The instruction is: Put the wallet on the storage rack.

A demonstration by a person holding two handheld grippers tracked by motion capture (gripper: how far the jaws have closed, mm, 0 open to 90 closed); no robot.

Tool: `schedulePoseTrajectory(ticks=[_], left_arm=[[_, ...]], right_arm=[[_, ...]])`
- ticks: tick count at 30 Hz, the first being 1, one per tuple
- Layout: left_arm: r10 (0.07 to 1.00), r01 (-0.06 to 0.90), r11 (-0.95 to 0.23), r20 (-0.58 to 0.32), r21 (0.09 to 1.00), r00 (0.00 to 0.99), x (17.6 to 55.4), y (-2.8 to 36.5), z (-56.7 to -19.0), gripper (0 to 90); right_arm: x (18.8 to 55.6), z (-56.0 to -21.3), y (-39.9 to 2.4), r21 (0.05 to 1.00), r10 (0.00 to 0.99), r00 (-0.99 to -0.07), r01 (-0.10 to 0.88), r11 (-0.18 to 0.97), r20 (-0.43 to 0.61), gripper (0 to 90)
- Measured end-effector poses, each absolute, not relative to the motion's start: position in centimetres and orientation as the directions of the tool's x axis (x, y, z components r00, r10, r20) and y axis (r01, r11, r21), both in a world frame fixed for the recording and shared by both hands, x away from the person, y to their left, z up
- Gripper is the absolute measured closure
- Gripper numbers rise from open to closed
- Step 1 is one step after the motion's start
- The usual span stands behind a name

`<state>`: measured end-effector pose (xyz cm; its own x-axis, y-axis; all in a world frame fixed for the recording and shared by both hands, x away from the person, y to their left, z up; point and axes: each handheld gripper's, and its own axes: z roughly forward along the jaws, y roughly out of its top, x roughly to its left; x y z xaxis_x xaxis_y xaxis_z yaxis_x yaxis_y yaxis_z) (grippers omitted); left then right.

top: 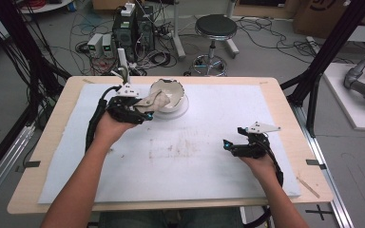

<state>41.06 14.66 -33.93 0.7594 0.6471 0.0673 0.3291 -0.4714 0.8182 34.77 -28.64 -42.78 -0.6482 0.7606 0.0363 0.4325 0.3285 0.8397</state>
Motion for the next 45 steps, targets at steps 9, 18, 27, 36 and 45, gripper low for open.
schedulePoseTrajectory(ticks=[9, 18, 27, 36, 45], left_arm=[[0.666, 0.370, -0.485, 0.061, 0.792, 0.743, 44.8, 12.5, -34.3, 36.3], [0.686, 0.412, -0.499, 0.057, 0.762, 0.725, 46.8, 11.6, -35.8, 36.2], [0.692, 0.431, -0.508, 0.056, 0.746, 0.720, 47.6, 11.3, -36.7, 36.2], [0.702, 0.437, -0.506, 0.062, 0.744, 0.709, 48.7, 10.4, -37.2, 36.0], [0.698, 0.438, -0.531, 0.081, 0.725, 0.712, 50.1, 8.7, -37.4, 35.7]], right_arm=[[34.8, -42.8, -28.7, 0.840, 0.760, -0.649, 0.434, 0.327, 0.040, 16.9], [35.0, -42.9, -28.7, 0.838, 0.758, -0.651, 0.438, 0.325, 0.046, 16.9], [35.3, -43.2, -28.5, 0.829, 0.751, -0.658, 0.448, 0.334, 0.053, 16.9], [35.3, -43.3, -28.4, 0.826, 0.750, -0.660, 0.449, 0.342, 0.049, 16.9], [35.3, -43.3, -28.4, 0.826, 0.755, -0.654, 0.451, 0.337, 0.049, 16.9]])
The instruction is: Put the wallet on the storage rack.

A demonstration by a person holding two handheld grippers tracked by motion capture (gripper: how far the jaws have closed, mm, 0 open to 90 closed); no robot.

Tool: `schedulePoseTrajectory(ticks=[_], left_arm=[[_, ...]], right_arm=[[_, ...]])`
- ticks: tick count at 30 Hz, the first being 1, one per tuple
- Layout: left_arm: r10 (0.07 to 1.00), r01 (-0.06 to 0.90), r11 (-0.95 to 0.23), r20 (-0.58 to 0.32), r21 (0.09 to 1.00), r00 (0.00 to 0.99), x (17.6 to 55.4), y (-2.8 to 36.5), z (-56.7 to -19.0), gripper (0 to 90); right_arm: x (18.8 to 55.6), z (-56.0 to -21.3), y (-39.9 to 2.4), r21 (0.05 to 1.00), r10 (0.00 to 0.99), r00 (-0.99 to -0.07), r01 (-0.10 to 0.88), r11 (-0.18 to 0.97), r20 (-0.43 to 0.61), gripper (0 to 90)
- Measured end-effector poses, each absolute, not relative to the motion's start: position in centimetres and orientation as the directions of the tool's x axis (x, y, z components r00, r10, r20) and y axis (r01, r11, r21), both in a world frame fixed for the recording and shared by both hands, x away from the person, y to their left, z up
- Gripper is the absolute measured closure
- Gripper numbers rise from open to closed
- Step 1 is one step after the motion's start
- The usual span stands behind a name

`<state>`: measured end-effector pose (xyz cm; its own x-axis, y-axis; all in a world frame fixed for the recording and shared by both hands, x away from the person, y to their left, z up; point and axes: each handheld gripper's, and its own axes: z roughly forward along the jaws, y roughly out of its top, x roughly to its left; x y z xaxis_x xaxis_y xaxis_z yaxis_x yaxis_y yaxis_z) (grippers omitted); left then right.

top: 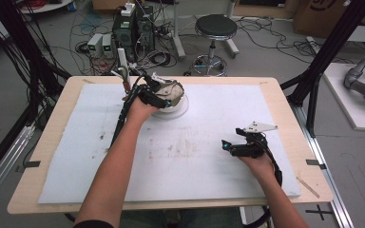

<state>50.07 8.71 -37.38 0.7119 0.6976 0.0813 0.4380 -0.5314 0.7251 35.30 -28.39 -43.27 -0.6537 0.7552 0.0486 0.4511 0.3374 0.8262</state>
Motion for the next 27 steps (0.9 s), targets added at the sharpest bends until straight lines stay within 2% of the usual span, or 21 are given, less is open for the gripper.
schedulePoseTrajectory(ticks=[8, 12, 13, 16, 18, 27], left_arm=[[0.711, 0.451, -0.525, 0.082, 0.722, 0.698, 50.5, 8.8, -37.9, 34.6], [0.725, 0.442, -0.536, 0.124, 0.720, 0.677, 50.3, 8.5, -38.0, 31.5], [0.726, 0.438, -0.534, 0.126, 0.723, 0.677, 50.3, 8.6, -37.9, 28.4], [0.727, 0.435, -0.530, 0.126, 0.728, 0.675, 50.1, 8.7, -37.6, 27.4], [0.732, 0.435, -0.519, 0.120, 0.736, 0.670, 49.8, 8.9, -37.3, 23.3], [0.742, 0.399, -0.447, 0.083, 0.801, 0.665, 47.7, 10.9, -35.6, 22.1]], right_arm=[[35.4, -43.3, -28.5, 0.825, 0.754, -0.655, 0.454, 0.336, 0.053, 16.9], [35.3, -43.3, -28.4, 0.824, 0.753, -0.656, 0.454, 0.338, 0.053, 16.9], [35.3, -43.3, -28.4, 0.824, 0.752, -0.657, 0.454, 0.338, 0.053, 16.9], [35.3, -43.3, -28.4, 0.827, 0.754, -0.655, 0.451, 0.336, 0.051, 16.9], [35.3, -43.2, -28.4, 0.826, 0.755, -0.654, 0.453, 0.336, 0.052, 16.9], [35.2, -43.2, -28.3, 0.830, 0.753, -0.656, 0.446, 0.336, 0.047, 16.9]])
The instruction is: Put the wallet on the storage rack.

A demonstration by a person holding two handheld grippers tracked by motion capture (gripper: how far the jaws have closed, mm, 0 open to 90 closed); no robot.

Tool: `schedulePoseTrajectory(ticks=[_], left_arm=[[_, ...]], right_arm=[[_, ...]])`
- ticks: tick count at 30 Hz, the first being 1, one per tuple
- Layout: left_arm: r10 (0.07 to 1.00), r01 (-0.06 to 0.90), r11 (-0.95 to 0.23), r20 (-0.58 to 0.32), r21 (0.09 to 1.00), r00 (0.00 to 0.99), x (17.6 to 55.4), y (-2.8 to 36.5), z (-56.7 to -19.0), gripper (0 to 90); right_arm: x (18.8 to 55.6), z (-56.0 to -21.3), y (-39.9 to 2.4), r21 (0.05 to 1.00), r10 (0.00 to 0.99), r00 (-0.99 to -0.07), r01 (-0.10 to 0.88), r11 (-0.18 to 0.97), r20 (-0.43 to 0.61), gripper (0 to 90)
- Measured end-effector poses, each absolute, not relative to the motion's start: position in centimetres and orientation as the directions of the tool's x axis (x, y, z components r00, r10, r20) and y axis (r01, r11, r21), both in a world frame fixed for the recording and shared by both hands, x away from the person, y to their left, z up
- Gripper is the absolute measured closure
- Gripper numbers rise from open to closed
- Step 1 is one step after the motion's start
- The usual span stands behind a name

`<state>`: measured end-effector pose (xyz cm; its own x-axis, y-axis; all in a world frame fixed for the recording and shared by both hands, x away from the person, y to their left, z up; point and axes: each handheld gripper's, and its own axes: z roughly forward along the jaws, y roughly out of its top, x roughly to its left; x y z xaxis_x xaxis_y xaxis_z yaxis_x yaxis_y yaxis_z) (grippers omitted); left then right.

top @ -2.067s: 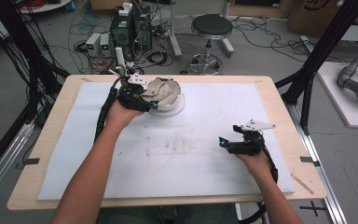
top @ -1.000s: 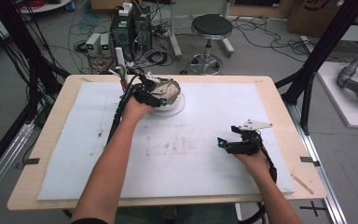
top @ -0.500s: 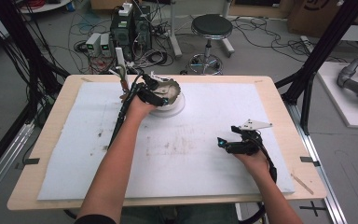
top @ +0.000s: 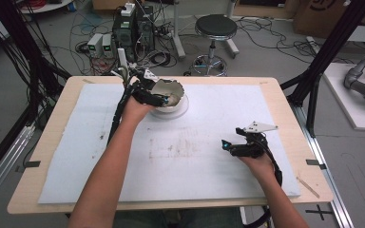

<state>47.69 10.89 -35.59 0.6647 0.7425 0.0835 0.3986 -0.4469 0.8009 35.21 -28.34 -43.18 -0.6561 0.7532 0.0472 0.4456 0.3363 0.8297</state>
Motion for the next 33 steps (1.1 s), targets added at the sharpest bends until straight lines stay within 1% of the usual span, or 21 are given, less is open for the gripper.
schedulePoseTrajectory(ticks=[13, 17, 29, 33], left_arm=[[0.706, 0.376, -0.439, 0.055, 0.816, 0.706, 43.9, 12.5, -35.9, 20.0], [0.700, 0.358, -0.414, 0.041, 0.837, 0.713, 42.8, 12.9, -35.7, 19.9], [0.699, 0.325, -0.384, 0.042, 0.864, 0.714, 39.0, 15.0, -36.2, 19.9], [0.701, 0.323, -0.358, 0.024, 0.876, 0.713, 37.8, 15.8, -36.7, 19.8]], right_arm=[[35.0, -43.0, -28.5, 0.830, 0.761, -0.648, 0.443, 0.337, 0.036, 16.9], [35.0, -43.0, -28.7, 0.833, 0.765, -0.643, 0.443, 0.331, 0.038, 16.9], [35.1, -42.9, -28.8, 0.837, 0.766, -0.641, 0.446, 0.318, 0.051, 16.9], [35.1, -42.9, -28.8, 0.838, 0.767, -0.639, 0.446, 0.315, 0.052, 16.9]])
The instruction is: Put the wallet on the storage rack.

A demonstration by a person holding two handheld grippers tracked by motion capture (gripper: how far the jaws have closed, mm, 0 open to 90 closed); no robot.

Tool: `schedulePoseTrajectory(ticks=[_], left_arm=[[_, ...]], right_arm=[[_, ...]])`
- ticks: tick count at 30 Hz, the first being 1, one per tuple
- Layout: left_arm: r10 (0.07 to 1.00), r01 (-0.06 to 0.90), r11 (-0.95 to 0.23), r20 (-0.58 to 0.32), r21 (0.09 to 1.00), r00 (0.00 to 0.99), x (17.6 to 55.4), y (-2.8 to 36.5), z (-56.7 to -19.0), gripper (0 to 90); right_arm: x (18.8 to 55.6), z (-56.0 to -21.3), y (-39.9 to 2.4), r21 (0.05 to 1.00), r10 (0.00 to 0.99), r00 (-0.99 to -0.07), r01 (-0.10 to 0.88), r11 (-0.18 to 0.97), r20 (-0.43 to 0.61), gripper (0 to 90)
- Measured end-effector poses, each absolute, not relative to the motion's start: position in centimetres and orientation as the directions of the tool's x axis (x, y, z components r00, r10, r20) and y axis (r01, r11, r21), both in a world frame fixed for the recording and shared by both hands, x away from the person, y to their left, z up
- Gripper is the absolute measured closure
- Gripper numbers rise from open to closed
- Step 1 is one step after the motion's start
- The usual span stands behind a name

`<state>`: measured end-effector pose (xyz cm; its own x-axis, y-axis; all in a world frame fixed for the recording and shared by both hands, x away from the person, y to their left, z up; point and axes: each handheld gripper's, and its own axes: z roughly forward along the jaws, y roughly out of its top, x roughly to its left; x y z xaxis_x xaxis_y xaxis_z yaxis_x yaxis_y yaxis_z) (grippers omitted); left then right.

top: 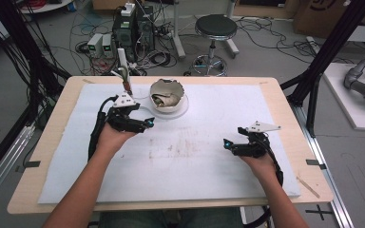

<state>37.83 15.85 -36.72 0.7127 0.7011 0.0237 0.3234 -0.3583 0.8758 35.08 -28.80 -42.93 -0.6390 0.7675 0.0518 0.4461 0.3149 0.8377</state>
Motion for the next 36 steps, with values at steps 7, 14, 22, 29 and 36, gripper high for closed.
schedulePoseTrajectory(ticks=[7, 14, 22, 29, 36], left_arm=[[0.722, 0.333, -0.286, -0.027, 0.898, 0.692, 35.7, 18.2, -38.5, 19.9], [0.739, 0.342, -0.252, -0.048, 0.905, 0.672, 34.0, 20.3, -39.4, 19.8], [0.753, 0.352, -0.205, -0.083, 0.913, 0.653, 32.6, 22.2, -40.8, 19.7], [0.745, 0.335, -0.189, -0.088, 0.923, 0.661, 31.6, 23.2, -41.7, 18.8], [0.736, 0.337, -0.194, -0.090, 0.921, 0.671, 31.5, 23.0, -42.1, 18.6]], right_arm=[[35.1, -42.9, -28.8, 0.844, 0.769, -0.637, 0.440, 0.306, 0.053, 16.9], [35.1, -42.9, -28.9, 0.842, 0.771, -0.634, 0.447, 0.303, 0.059, 16.9], [35.2, -43.0, -28.9, 0.843, 0.773, -0.631, 0.451, 0.294, 0.068, 16.9], [35.2, -43.0, -28.9, 0.844, 0.771, -0.633, 0.449, 0.293, 0.068, 16.9], [35.2, -42.9, -29.0, 0.845, 0.769, -0.636, 0.446, 0.294, 0.069, 16.9]])
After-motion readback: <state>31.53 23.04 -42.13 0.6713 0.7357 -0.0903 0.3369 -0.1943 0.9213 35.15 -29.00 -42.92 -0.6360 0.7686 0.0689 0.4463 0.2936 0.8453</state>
